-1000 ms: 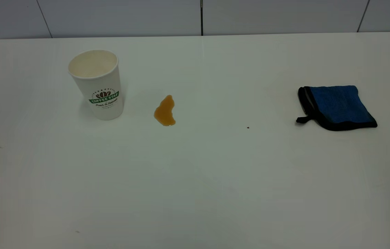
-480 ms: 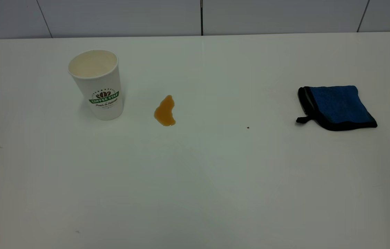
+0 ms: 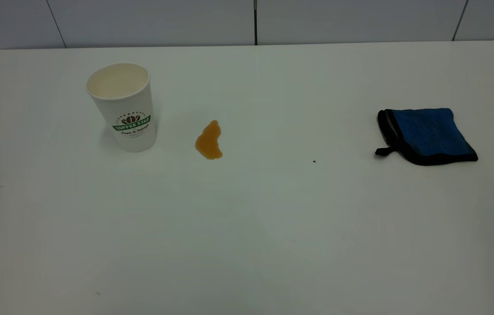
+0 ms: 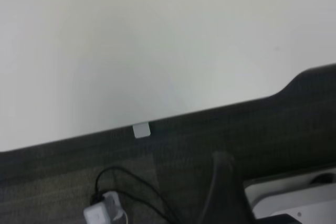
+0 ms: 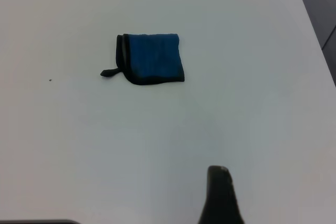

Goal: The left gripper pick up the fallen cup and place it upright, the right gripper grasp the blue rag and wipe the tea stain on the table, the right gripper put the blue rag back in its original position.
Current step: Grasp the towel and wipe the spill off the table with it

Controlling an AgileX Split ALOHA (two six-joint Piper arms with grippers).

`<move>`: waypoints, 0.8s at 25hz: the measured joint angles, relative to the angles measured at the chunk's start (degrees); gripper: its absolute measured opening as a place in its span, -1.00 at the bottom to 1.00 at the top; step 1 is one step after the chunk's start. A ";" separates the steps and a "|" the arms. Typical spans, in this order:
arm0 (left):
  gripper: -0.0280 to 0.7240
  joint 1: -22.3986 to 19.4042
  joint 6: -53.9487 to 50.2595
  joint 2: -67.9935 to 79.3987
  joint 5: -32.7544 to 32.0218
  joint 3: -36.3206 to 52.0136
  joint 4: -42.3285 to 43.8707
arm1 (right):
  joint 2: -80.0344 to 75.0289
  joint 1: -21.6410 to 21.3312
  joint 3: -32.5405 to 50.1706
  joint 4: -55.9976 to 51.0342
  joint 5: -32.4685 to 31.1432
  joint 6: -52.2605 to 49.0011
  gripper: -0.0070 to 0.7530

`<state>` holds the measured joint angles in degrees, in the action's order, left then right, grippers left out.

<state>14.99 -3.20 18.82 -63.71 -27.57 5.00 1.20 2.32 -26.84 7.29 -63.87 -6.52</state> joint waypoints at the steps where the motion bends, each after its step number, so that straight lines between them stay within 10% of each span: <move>1: 0.58 -0.60 0.07 -0.99 0.00 0.00 -0.07 | 0.00 0.00 0.00 0.00 0.00 0.00 0.56; 12: 0.58 -15.29 0.07 -19.41 -0.56 0.01 -0.13 | 0.00 0.00 0.00 0.00 0.00 0.00 0.56; 20: 0.58 -17.11 0.07 -19.84 -1.07 0.01 -0.33 | 0.00 0.00 0.00 0.00 0.00 0.00 0.56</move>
<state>-2.12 -3.14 -1.02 -64.77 -27.56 4.67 1.20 2.32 -26.84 7.29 -63.87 -6.52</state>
